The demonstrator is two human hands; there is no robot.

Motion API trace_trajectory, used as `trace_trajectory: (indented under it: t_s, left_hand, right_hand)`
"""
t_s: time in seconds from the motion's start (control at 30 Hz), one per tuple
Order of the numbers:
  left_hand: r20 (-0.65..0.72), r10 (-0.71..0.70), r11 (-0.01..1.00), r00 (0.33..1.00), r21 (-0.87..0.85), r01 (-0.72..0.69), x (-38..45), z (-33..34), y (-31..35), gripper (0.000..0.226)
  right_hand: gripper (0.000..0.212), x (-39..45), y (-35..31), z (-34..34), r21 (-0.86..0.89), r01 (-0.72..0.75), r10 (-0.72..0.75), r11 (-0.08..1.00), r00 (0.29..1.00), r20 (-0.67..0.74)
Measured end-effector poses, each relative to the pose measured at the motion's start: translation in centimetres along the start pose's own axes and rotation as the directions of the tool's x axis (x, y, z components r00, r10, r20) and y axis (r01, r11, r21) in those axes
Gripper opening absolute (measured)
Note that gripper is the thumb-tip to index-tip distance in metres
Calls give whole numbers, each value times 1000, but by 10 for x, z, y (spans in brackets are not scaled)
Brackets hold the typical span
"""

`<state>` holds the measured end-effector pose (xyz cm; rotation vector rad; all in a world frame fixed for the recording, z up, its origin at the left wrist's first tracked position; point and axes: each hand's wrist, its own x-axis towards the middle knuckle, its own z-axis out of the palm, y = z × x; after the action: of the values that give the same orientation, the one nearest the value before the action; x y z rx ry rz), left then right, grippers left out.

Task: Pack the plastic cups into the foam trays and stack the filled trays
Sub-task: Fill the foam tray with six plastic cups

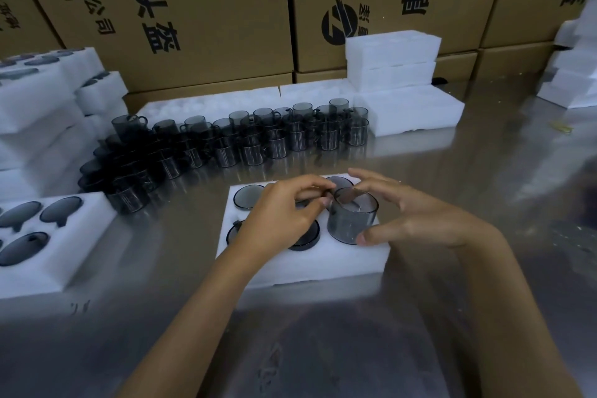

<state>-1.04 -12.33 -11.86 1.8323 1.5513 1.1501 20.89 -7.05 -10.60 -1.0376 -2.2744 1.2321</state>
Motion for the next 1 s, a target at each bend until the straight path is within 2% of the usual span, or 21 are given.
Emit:
trace_trajectory:
  t_s: [0.1,0.23,0.3,0.4,0.57,0.67,0.8,0.9,1.0]
  left_hand:
    - [14,-7,1000,1000,28,7,1,0,-2,26]
    - [53,-41,995,998,90,36,2,-2,-3,22]
    - [101,-51,997,994,63,45,1,-2,-2,31]
    - [134,-59,997,989,60,52,0,-3,-1,62]
    - [169,-83,990,982,127,62,-3,-4,1,68]
    - [161,-79,981,984,186,49,-3,-3,3,72]
    - [161,-68,961,985,276,22,-4,-3,0,65]
    - [149,-84,951,985,308,34,-4,-2,-3,48]
    - [135,-93,951,986,304,48,-3,-1,-4,41]
  right_hand:
    - [51,1,-1,3,-50,-7,5,999,999,-37]
    - [49,3,2,3,-64,-6,7,998,1000,15]
    - [43,4,4,2,19,11,-11,1000,999,37]
    - [42,6,7,2,127,32,-31,991,999,-13]
    - [28,10,14,4,165,34,-24,986,997,-67]
    - [50,12,18,4,216,34,-9,976,993,-115]
    - [84,15,23,10,407,-11,43,913,997,-68]
    - [89,17,31,16,552,-32,60,833,998,-34]
    - [85,20,36,19,557,-37,75,830,996,-45]
